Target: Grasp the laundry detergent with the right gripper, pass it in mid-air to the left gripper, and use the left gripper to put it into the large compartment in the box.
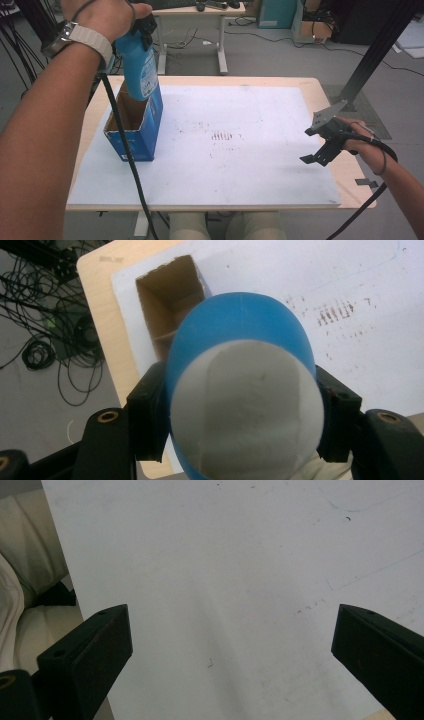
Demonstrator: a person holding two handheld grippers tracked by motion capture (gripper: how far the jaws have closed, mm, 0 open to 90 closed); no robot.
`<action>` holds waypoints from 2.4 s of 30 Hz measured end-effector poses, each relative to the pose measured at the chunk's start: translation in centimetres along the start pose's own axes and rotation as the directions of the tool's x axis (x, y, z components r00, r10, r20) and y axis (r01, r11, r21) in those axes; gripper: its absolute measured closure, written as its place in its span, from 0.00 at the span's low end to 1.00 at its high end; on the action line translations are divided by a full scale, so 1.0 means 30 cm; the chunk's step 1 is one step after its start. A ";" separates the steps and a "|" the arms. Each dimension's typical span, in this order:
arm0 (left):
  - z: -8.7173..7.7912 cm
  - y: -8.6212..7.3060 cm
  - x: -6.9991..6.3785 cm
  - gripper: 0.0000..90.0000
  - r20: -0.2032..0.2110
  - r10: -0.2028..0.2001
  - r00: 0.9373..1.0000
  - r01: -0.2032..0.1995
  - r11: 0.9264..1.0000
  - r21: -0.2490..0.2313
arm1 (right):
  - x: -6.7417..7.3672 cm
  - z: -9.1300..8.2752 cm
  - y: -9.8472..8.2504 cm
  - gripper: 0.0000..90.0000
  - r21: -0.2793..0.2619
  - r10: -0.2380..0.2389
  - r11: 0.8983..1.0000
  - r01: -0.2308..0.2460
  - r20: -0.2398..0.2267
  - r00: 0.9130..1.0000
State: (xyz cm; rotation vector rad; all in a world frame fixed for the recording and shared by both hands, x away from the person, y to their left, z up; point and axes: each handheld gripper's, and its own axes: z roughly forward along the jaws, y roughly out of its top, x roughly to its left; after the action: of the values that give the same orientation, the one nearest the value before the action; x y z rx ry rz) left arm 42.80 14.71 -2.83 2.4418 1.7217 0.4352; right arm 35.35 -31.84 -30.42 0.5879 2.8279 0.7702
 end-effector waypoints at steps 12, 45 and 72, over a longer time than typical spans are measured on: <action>0.060 -0.019 0.069 0.42 -0.008 -0.087 0.996 0.087 0.996 0.027 | -0.003 0.001 0.001 0.03 0.029 0.001 1.000 -0.001 -0.009 1.000; 0.286 -0.066 0.164 0.42 -0.033 -0.172 0.985 0.174 0.983 0.067 | -0.008 0.028 -0.009 0.04 -0.001 0.010 1.000 -0.010 -0.025 1.000; 0.520 -0.117 0.182 0.42 -0.010 -0.203 0.979 0.203 0.973 0.107 | -0.023 0.058 -0.012 0.04 0.005 -0.003 1.000 0.004 -0.035 0.999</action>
State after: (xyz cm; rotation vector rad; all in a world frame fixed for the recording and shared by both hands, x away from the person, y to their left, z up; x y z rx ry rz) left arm 46.04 22.05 -17.71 2.2995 2.0182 0.3256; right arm 36.27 -31.61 -32.06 0.5757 2.8627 0.7805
